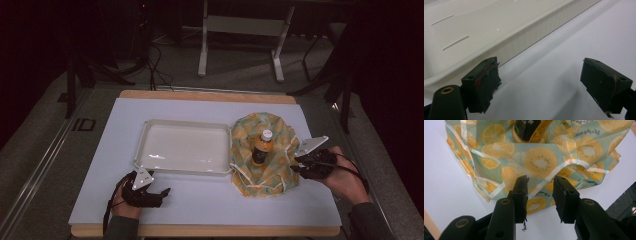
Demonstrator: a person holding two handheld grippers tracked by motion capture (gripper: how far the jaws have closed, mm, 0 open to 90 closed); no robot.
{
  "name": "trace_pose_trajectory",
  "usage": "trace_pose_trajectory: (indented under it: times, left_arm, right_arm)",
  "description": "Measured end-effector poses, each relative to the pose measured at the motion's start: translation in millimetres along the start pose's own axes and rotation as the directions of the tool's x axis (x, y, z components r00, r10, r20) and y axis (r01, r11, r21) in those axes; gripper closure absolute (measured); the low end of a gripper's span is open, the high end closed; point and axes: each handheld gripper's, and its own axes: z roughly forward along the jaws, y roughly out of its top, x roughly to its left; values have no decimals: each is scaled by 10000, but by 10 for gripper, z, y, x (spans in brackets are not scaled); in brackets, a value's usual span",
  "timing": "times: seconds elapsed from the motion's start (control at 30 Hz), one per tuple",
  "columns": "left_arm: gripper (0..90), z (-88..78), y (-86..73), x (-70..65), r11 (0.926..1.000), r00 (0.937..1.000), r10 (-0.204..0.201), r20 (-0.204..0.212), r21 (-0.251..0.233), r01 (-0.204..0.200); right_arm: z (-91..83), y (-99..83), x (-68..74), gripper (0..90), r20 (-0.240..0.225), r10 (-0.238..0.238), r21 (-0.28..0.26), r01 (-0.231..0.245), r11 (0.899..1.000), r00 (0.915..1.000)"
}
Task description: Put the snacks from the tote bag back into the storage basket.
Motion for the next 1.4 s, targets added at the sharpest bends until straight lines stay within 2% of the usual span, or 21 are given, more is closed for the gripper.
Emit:
trace_pose_trajectory:
  times: [0.23, 0.4, 0.63, 0.8, 1.27, 1.4]
  left_arm:
    - [156, -1, 0, 1, 10000, 10000, 0, 13, 1, 0]
    - [156, -3, 0, 2, 10000, 10000, 32, 7, 1, -32]
    - [156, -4, 0, -1, 10000, 10000, 41, 4, -19, -41]
    - [156, -3, 0, -1, 10000, 10000, 44, 18, -30, -44]
    - [156, -2, 0, 1, 10000, 10000, 40, 50, -5, -40]
    - [156, -1, 0, 2, 10000, 10000, 17, 57, -6, -17]
  right_arm:
    - [-21, 85, -36, 643, -89, -271, 126, 272, 9996, 9996]
    - [29, 160, -55, 645, -333, -427, 325, 437, 9985, 9985]
    - [40, 240, -67, 645, -411, -542, 202, 550, 9983, 9977]
    - [57, 335, -75, 644, -454, -848, 469, 869, 9951, 9954]
    - [70, 471, -132, 631, -580, -1103, 826, 1149, 9899, 9922]
    - [61, 505, -130, 615, -763, -1145, 676, 1197, 9905, 9905]
